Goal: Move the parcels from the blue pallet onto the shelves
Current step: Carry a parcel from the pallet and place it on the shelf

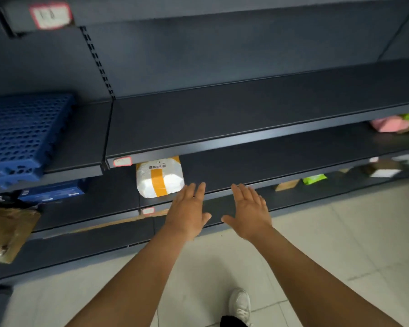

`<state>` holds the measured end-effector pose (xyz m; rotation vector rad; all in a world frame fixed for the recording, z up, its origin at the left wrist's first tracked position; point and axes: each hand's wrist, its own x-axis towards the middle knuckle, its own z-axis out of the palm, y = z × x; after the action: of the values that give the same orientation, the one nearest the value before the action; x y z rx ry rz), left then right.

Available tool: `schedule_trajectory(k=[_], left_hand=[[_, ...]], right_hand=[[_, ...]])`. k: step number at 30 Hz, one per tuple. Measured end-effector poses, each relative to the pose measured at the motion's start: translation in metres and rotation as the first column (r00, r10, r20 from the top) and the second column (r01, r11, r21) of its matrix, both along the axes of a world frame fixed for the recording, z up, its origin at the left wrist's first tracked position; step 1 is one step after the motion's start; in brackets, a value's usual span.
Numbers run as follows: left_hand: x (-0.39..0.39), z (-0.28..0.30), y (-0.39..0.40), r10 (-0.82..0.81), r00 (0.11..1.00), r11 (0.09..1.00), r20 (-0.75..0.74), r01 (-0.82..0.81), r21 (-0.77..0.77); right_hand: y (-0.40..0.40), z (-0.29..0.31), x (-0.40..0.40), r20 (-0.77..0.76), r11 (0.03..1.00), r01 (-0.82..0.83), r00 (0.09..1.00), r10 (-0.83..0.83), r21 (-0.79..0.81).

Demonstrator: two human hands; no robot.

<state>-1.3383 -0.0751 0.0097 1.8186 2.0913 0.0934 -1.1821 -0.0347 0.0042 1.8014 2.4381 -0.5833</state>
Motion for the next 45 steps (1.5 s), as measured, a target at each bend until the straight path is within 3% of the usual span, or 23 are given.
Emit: schedule_trajectory(k=[7,17,30,45], left_hand=[[0.12,0.047,0.002,-0.274,0.96,0.961,-0.056,0.276,0.03],[0.342,0.096,-0.006,-0.55,0.833,0.827,-0.055,0.552,0.106],[0.642,0.13,-0.059,-0.788,0.611,0.595,-0.072,0.787,0.161],[0.871,0.125,-0.08,-0.951,0.303,0.293,-0.068,0.948,0.127]], right_hand=[[-0.037,0.058,0.129,-0.023,0.96,0.259,0.966,-0.258,0.106],[-0.103,0.099,0.347,-0.03,0.817,0.562,0.826,-0.563,0.127],[-0.204,0.125,0.623,-0.053,0.599,0.777,0.618,-0.784,0.197],[-0.262,0.122,0.811,-0.067,0.292,0.932,0.312,-0.948,0.213]])
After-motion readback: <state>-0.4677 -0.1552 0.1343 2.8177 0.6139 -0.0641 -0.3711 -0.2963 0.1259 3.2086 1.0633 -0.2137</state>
